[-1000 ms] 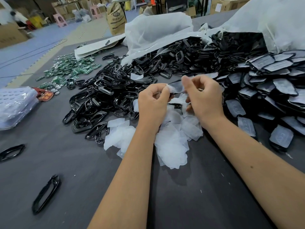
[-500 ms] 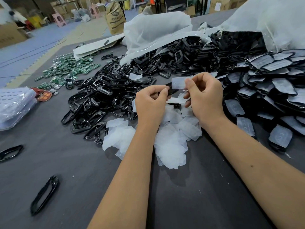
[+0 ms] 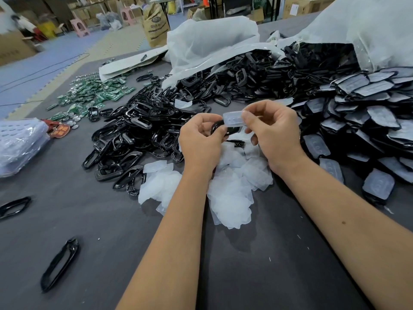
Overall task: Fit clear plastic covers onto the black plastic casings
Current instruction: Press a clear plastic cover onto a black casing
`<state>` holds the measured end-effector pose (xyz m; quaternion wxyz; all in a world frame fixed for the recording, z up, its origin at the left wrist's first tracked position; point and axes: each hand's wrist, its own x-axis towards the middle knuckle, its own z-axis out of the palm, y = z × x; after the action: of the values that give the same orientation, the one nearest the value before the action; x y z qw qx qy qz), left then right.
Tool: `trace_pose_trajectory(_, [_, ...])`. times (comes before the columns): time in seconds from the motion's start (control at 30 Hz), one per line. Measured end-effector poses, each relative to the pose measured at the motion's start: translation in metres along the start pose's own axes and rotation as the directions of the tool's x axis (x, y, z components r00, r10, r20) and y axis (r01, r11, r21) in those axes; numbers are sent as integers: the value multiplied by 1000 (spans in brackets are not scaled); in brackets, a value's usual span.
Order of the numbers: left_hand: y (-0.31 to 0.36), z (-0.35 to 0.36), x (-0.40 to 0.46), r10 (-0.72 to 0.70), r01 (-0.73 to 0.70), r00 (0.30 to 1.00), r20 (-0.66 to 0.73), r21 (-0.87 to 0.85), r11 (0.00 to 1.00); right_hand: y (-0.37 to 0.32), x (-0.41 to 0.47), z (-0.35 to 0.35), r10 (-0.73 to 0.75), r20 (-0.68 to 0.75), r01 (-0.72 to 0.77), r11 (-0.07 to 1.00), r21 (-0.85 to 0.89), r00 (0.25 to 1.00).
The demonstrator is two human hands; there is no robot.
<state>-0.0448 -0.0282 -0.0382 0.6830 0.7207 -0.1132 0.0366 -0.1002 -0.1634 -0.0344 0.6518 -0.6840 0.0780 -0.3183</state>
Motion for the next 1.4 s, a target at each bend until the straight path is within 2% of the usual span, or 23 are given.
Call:
trace_pose_trajectory(0.13, [-1,-2,1,9,-9,1000,14,-29,1000,0,-1,1,12,112,-4,997,-75,994])
trace_pose_trajectory(0.3, [-2,-2,3,25,-24,1000,18,-54,998,3,0,1,-45,10,46,963,-266,999])
trace_pose_trajectory(0.43, [-1,-2,3,8,-4,999,37,-92,996,3,-1,3,-98,-27,84,940,-332,995])
trace_pose_trajectory(0.6, [0,-1,3,5,1,998,66,-102,995,3,-1,3,-115,-95,76,935,-346,989])
trace_pose_trajectory(0.93, [1,1,1,64,-50,992,113,-123,991,4,2,1,-59,-181,1,954,-301,982])
trace_pose_trajectory(1.4, [-1,0,1,110,-104,986,123,-58,993,6,3,0,-30,-178,-22,960,-280,983])
